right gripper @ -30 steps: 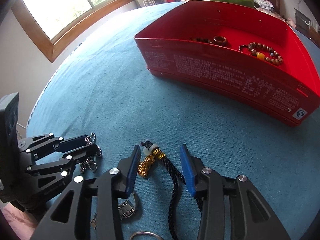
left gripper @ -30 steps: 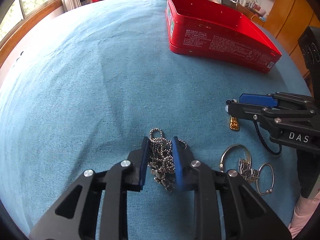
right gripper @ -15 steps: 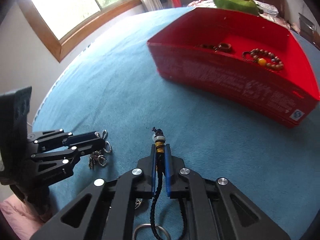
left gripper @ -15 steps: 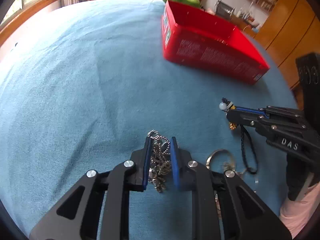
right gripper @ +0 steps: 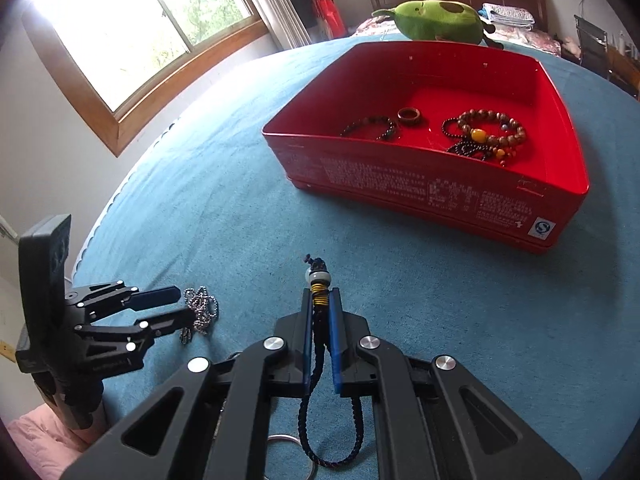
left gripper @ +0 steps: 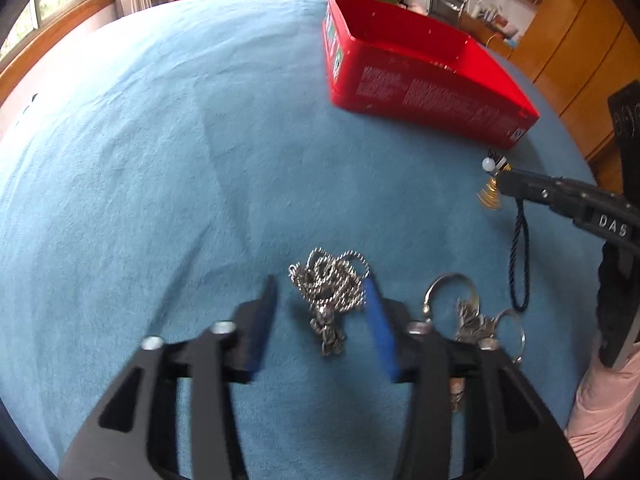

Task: Organize jewelry
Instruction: 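Lift the silver chain with the left tool while the right tool lifts the cord pendant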

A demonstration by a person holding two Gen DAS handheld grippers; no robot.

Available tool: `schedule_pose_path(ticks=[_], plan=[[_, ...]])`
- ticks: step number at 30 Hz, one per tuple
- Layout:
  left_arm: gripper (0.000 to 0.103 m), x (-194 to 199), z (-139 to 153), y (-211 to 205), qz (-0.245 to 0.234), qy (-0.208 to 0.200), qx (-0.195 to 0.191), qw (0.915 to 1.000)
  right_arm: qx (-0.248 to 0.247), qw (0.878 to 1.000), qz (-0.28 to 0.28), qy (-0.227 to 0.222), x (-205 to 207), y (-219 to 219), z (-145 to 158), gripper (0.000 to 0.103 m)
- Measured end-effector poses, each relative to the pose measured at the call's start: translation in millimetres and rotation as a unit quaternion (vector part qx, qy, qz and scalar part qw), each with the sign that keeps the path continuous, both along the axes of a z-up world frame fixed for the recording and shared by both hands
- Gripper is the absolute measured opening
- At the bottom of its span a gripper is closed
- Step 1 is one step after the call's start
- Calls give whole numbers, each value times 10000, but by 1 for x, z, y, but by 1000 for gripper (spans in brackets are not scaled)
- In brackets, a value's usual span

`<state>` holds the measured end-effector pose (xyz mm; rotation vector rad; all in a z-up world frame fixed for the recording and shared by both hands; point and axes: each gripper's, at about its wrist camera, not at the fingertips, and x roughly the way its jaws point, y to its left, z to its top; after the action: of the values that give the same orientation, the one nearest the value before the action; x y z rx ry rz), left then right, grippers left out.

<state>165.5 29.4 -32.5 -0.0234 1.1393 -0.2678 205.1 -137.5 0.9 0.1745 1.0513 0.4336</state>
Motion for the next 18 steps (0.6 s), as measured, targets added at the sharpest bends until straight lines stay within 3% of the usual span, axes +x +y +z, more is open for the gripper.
schedule_pose_path(ticks=[3, 6, 9, 10, 15, 18], plan=[[60, 0, -7, -5, -71, 171, -17, 9998, 19, 10000, 1, 12, -1, 1, 0, 7], [57, 0, -14, -16, -54, 70, 394, 9992, 40, 10000, -21, 11, -1, 0, 0, 7], [40, -2, -15, -25, -19, -163, 713, 9973, 75, 9999, -72, 5, -1, -2, 0, 7], [20, -2, -15, -24, 11, -190, 707, 9973, 86, 9999, -85, 5, -1, -3, 1, 7], [17, -3, -12, -11, 15, -264, 387, 9989, 166, 9998, -90, 24, -2, -6, 2, 7], [14, -4, -4, 7, 53, -296, -63, 9995, 407, 9991, -98, 73, -2, -10, 4, 7]])
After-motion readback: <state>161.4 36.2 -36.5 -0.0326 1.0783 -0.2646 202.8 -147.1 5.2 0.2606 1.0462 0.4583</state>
